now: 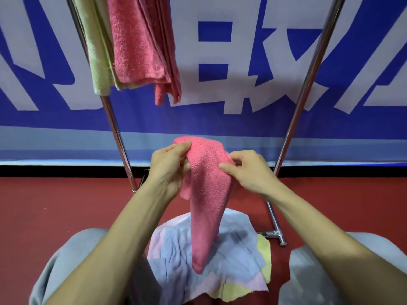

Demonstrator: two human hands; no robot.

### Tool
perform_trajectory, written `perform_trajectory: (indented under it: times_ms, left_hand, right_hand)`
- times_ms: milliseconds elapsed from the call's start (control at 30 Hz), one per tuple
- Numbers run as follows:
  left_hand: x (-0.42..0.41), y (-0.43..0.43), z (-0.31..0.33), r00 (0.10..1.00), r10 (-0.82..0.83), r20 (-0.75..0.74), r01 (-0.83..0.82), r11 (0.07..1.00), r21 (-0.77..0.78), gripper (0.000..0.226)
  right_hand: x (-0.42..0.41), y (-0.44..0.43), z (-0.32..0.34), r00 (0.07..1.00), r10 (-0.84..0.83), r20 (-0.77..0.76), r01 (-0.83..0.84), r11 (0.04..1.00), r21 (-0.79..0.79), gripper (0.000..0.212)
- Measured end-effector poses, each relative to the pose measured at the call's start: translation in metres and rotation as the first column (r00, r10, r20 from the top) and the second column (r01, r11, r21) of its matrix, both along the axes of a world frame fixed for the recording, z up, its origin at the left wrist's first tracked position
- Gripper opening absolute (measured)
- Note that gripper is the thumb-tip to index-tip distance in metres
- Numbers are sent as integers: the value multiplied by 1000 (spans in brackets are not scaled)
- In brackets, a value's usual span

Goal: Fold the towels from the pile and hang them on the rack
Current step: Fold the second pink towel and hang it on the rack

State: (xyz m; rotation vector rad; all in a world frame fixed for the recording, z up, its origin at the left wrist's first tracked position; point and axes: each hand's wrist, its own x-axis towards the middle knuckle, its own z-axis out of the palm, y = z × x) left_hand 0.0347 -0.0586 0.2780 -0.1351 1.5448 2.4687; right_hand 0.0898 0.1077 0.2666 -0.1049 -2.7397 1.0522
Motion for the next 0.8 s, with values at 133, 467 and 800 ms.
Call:
perform_trajectory:
  times_ms: [133, 467, 800]
  left_hand:
    - [4, 3, 0, 996, -57, -72, 55, 998, -32, 19]
    - [17, 16, -12, 923, -378, -79, 325, 871, -368, 36]
    - [32, 28, -17, 891, -389, -233, 314, 901, -301, 23]
  right_hand:
    - [3, 5, 10, 1000, -26, -7, 26, 998, 50, 38]
    - [3, 14, 19, 999, 22, 37, 0, 861, -508, 26]
    - [5, 30, 26, 985, -165, 58, 139, 540, -830, 14]
